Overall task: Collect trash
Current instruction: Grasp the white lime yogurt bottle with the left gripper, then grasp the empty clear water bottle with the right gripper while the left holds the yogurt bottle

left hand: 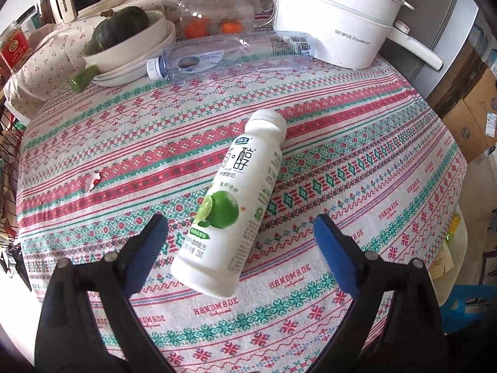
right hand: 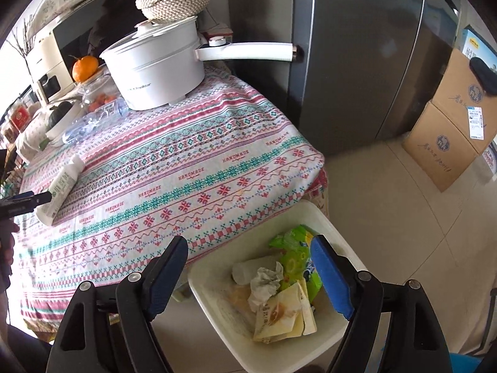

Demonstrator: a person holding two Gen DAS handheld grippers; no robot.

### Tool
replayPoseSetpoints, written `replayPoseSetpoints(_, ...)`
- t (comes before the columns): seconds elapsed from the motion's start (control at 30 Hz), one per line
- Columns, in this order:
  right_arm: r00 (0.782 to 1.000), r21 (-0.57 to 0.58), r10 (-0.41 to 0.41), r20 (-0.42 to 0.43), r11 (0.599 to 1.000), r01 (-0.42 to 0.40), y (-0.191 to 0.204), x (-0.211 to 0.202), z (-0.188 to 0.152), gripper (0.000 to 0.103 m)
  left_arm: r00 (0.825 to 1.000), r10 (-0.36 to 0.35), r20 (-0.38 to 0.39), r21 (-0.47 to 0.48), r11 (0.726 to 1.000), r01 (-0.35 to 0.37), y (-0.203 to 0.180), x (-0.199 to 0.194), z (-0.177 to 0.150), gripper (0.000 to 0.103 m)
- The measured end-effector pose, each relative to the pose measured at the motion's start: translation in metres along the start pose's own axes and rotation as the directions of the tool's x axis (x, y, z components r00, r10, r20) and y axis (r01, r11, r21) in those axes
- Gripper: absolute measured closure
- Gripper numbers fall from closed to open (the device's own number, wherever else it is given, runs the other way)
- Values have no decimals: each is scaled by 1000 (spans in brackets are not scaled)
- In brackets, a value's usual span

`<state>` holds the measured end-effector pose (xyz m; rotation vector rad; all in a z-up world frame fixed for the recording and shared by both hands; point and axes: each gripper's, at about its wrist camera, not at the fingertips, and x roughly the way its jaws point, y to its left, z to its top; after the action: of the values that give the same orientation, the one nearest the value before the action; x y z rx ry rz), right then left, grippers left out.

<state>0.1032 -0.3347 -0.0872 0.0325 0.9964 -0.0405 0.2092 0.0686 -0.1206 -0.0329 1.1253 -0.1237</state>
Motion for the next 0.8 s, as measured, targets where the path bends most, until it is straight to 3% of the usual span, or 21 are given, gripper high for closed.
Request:
replayPoseSetpoints(0.07,1000,-24,-1,-11,1000,1,13,7,2,20,997,-69,-22,-57,996,67,12,12,3,27)
replayPoseSetpoints(0.1,1000,-35,-1,-17,999,0,18,11,3,20,996,-85,-38,-78,994,82,14,18,3,29)
replayPoseSetpoints(0.3,999,-85,-8,-40,996,5,45,25,3,20,993,-76,-91,-71,995,70,9,36,5,39)
replayPoseSetpoints(0.47,999,-106,-16,-43,994,11,57,29,4,20,988,-107,-110,-137,986,91,7,39,-2,52)
replayPoseSetpoints(0.67,999,-143,-1,-48,990,-6,75,31,5,20,988,-153,9,-246,957,151,29,-13,-12,52)
replayPoseSetpoints(0.8,995,-174,82,-53,981,-90,106,34,28,20,988,-96,121,-330,935,132,68,-55,-15,52)
